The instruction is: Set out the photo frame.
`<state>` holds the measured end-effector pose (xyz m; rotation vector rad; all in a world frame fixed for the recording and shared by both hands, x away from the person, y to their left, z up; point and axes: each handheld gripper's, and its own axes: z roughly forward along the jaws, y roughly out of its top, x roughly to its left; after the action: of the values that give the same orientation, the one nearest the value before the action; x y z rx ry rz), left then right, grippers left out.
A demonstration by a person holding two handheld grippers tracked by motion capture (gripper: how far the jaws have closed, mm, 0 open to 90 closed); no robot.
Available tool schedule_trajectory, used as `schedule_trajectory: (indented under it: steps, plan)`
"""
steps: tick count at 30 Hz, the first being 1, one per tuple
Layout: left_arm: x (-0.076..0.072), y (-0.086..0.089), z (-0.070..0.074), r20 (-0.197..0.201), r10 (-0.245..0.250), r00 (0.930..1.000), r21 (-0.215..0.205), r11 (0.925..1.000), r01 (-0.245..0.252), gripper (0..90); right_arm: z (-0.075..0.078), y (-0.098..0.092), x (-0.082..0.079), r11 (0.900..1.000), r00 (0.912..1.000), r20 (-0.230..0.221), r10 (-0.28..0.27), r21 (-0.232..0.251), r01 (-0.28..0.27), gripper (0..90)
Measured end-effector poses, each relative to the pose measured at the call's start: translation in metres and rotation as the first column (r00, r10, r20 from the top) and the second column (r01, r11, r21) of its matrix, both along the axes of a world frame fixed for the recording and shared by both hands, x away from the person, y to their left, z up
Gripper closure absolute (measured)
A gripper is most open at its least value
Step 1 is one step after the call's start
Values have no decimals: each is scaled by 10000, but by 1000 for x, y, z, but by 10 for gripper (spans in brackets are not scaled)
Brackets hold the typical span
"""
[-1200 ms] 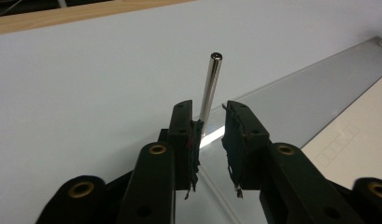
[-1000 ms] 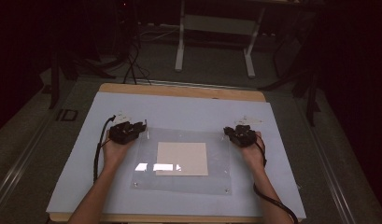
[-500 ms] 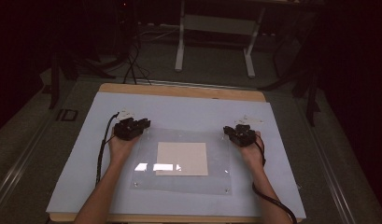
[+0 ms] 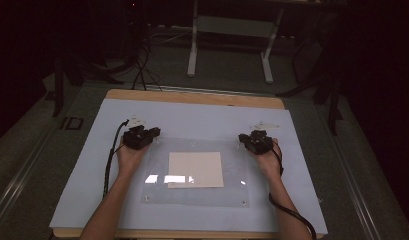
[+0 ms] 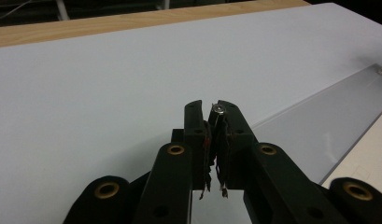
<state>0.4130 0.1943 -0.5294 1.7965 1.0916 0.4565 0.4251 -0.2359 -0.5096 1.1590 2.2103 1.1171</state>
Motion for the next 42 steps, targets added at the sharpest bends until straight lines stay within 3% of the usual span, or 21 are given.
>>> schedule_trajectory:
  steps: [4, 8, 19, 24, 31, 34, 41, 42]
  plan:
    - [1, 1, -1, -90, -1, 10000, -187, 9998, 0, 838, 1, 0, 2, 10000, 9998, -222, 14, 6, -14, 849]
    - [2, 2, -1, -177, -43, 9998, -271, 9996, 38, 835, 2, -2, 10, 9991, 9958, -898, 178, 397, -143, 838]
    - [11, 8, 2, -859, -448, 9953, -606, 9974, 396, 830, 4, -3, 17, 9980, 9892, -1467, 3, 626, 90, 841]
    - [21, 9, 3, -1464, -302, 9888, -1034, 9945, 151, 831, 4, -5, 26, 9932, 9788, -2036, -233, 1069, 459, 841]
    - [27, 8, 2, -1780, -44, 9840, -1443, 9893, -217, 834, 4, -7, 34, 9881, 9700, -2415, -273, 1403, 627, 841]
    - [31, 8, 0, -2051, 155, 9786, -1874, 9808, -548, 833, 3, -8, 39, 9816, 9645, -2613, -382, 1708, 852, 841]
    - [40, 3, 3, -2518, 547, 9662, -1578, 9827, -968, 848, 2, -6, 46, 9762, 9586, -2774, -646, 1819, 1184, 848]
    - [43, 2, 3, -2718, 720, 9597, -1614, 9797, -1192, 848, 3, -5, 47, 9774, 9590, -2747, -701, 1732, 1211, 849]
